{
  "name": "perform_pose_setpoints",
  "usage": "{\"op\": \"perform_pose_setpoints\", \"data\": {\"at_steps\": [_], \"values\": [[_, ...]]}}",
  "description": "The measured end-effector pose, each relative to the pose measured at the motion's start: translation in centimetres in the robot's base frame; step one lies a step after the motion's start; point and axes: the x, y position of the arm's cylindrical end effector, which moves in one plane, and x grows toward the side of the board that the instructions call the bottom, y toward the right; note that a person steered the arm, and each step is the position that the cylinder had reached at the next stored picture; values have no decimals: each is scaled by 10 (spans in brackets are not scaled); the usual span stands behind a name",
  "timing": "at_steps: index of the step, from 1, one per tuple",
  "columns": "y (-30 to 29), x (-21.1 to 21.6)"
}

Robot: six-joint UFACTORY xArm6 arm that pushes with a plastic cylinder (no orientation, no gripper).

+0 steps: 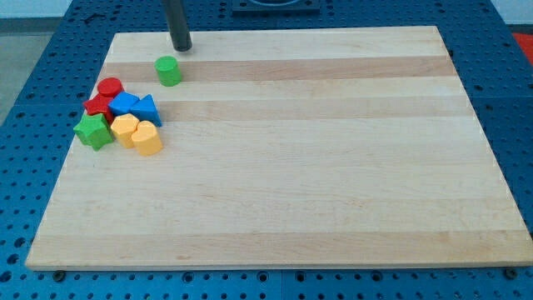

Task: Slide the green circle closer to the red circle

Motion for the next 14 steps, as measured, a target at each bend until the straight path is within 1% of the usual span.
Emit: {"op": "perform_pose_setpoints", "data": {"at_steps": [2,4,6,7,9,10,11,13,14], "values": [[-20,50],[-29,59],[-32,92],[-26,91],[48,94],[56,108],[41,126],[-13,118],[-14,118]]}}
